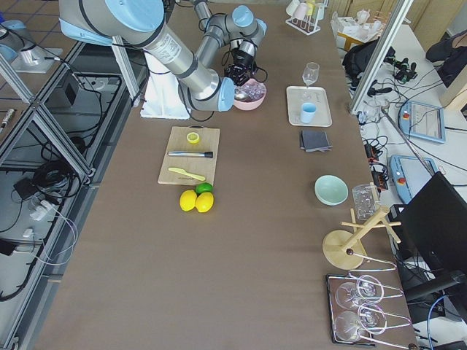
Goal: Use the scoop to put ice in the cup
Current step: 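Lower the scoop into the ice cubes with the right gripper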
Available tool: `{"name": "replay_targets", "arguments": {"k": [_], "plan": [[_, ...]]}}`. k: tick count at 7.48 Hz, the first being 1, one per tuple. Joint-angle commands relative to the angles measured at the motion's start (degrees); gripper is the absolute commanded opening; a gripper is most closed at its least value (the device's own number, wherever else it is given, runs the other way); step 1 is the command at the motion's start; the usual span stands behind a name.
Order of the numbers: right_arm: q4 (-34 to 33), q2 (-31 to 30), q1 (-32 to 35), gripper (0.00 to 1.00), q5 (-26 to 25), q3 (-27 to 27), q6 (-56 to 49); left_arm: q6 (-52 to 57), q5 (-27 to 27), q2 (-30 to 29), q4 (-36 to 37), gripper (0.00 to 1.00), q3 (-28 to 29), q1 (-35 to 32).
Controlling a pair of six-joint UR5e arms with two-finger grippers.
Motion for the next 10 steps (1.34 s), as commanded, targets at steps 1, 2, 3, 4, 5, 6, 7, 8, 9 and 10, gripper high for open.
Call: {"name": "replay_targets", "arguments": {"k": [1, 2, 3, 4, 5, 6, 7, 8, 9, 10], "plan": [[3.38, -0.51, -0.62, 0.00, -0.46, 0.52, -0.03, 0.00, 0.03, 0.00, 0.00, 0.99, 0.00, 0.00], [4.35, -1.12, -0.63, 0.00, -0.90, 1.57, -0.03, 0.01, 0.03, 0.00, 0.00, 0.99, 0.00, 0.00], [6.27, -3.04, -0.80, 0.00, -1.69, 4.28, -0.03, 0.01, 0.03, 0.00, 0.00, 0.99, 0.00, 0.00], [8.21, -5.41, -1.15, 0.00, -2.65, 7.52, -0.03, 0.01, 0.03, 0.00, 0.00, 0.99, 0.00, 0.00], [9.53, -7.70, -1.15, 0.00, -3.27, 11.04, -0.03, 0.01, 0.03, 0.09, 0.00, 0.99, 0.00, 0.00], [12.42, -10.94, -1.15, 0.00, -3.28, 14.81, -0.03, 0.01, 0.03, 0.09, 0.00, 0.99, 0.00, 0.00], [13.84, -12.37, -1.15, 0.00, -3.28, 16.07, -0.11, 0.01, 0.03, 0.09, 0.00, 0.99, 0.00, 0.00], [14.81, -12.90, -1.24, 0.00, -3.19, 16.34, -0.20, 0.01, 0.12, 0.09, 0.00, 0.99, 0.00, 0.00], [16.21, -14.47, -1.15, 0.00, -3.19, 18.35, -0.20, 0.01, 0.12, 0.09, 0.00, 0.99, 0.00, 0.00], [16.75, -15.53, -1.24, 0.00, -3.10, 20.89, -0.20, 0.01, 0.04, 0.09, 0.00, 0.99, 0.00, -0.09]]}}
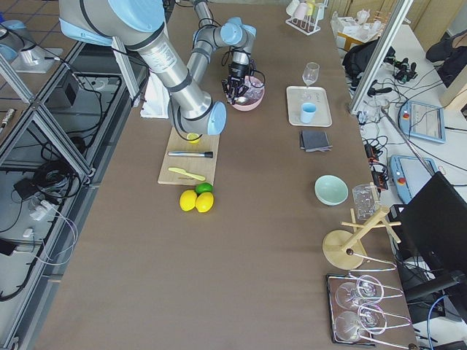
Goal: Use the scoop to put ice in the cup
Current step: 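Drag the scoop through the ice and lift it out with the right gripper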
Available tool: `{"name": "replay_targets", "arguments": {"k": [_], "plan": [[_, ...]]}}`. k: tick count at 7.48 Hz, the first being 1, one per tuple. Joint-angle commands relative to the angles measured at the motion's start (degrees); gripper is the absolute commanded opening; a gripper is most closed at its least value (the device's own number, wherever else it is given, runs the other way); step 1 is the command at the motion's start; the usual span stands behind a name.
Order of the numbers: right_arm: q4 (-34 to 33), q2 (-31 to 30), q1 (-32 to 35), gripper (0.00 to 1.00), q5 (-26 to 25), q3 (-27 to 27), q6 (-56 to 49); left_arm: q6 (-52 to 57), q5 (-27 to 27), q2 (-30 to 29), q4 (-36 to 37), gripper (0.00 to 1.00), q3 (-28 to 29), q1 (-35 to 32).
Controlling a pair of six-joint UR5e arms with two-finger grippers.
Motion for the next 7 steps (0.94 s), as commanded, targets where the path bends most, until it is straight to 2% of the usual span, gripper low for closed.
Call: {"name": "replay_targets", "arguments": {"k": [1, 3, 7], "plan": [[1.80, -2.40, -0.06, 0.00, 0.27, 5.15, -0.11, 0.00, -0.06, 0.00, 0.00, 0.99, 0.00, -0.09], [5.74, -4.07, -0.06, 0.00, 0.36, 6.92, -0.12, -0.09, -0.06, 0.00, 0.00, 0.99, 0.00, -0.09], [12.68, -7.14, -0.06, 0.00, 0.71, 7.19, -0.29, 0.00, -0.06, 0.00, 0.00, 0.99, 0.00, -0.09]]}}
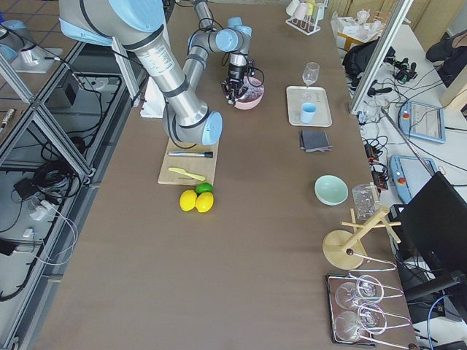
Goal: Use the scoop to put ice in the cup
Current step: 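Drag the scoop through the ice and lift it out with the right gripper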
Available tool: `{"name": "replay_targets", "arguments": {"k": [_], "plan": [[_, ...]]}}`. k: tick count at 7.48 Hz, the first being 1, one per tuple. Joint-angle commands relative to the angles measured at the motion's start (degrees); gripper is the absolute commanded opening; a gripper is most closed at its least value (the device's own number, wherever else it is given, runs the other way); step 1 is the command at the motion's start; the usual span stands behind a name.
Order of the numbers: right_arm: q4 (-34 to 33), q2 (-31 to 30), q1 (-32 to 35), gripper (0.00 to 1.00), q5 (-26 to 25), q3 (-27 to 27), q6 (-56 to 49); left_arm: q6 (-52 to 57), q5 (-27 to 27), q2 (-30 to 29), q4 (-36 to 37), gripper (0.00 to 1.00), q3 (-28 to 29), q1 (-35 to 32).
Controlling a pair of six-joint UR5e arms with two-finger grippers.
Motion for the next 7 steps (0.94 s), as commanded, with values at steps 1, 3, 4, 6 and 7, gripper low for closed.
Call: {"name": "replay_targets", "arguments": {"k": [1, 3, 4, 6, 7], "plan": [[3.57, -1.82, -0.05, 0.00, 0.27, 1.63, -0.35, 0.01, -0.04, 0.00, 0.00, 0.99, 0.00, 0.09], [3.66, -3.13, -0.05, 0.00, 0.18, 4.44, -0.53, 0.01, -0.04, 0.00, 0.00, 0.99, 0.00, 0.00], [5.58, -5.66, -0.05, 0.00, 0.18, 7.50, -1.14, -0.08, -0.04, 0.00, 0.00, 0.99, 0.00, 0.00], [12.16, -9.19, 0.04, 0.00, 0.53, 8.85, -1.15, -0.08, 0.04, 0.00, 0.00, 0.99, 0.00, 0.00], [12.97, -9.64, 0.04, 0.00, 0.53, 9.72, -1.15, 0.00, -0.04, 0.00, 0.00, 0.99, 0.00, 0.00]]}}
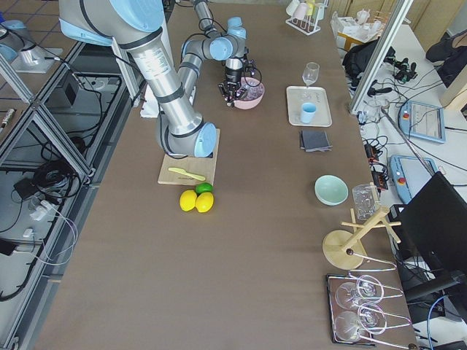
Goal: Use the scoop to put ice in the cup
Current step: 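Drag the scoop through the ice and lift it out with the right gripper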
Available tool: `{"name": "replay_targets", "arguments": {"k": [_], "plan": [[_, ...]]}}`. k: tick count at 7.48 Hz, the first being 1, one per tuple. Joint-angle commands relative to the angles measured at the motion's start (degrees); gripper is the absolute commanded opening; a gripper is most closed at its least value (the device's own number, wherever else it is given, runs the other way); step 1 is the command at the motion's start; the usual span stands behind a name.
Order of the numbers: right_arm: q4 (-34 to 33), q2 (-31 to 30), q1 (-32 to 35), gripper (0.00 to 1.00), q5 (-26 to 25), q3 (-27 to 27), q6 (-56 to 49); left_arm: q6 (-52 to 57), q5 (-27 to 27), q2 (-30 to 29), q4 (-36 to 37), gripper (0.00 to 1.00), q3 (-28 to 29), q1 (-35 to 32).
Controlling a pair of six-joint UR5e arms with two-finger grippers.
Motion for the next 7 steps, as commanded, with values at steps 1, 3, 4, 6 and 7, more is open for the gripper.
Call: {"name": "replay_targets", "arguments": {"k": [1, 3, 4, 6, 7], "plan": [[2.97, -2.12, 0.02, 0.00, 0.21, 2.84, 0.03, -0.04, -0.03, 0.00, 0.00, 0.99, 0.00, 0.00], [4.27, -4.04, 0.02, 0.00, 1.26, 6.09, 0.21, 0.05, -0.03, 0.00, 0.00, 0.99, 0.00, 0.00], [8.72, -6.67, 0.02, 0.00, 1.44, 7.15, 0.73, 0.05, -0.03, 0.00, 0.00, 0.99, 0.00, 0.00], [12.28, -8.36, 0.20, 0.00, 4.16, 7.52, 1.18, 0.05, -0.03, 0.00, 0.00, 0.99, 0.00, 0.00], [12.37, -8.36, 0.37, 0.00, 4.17, 7.52, 3.27, 0.05, -0.03, 0.00, 0.00, 0.99, 0.00, 0.00]]}}
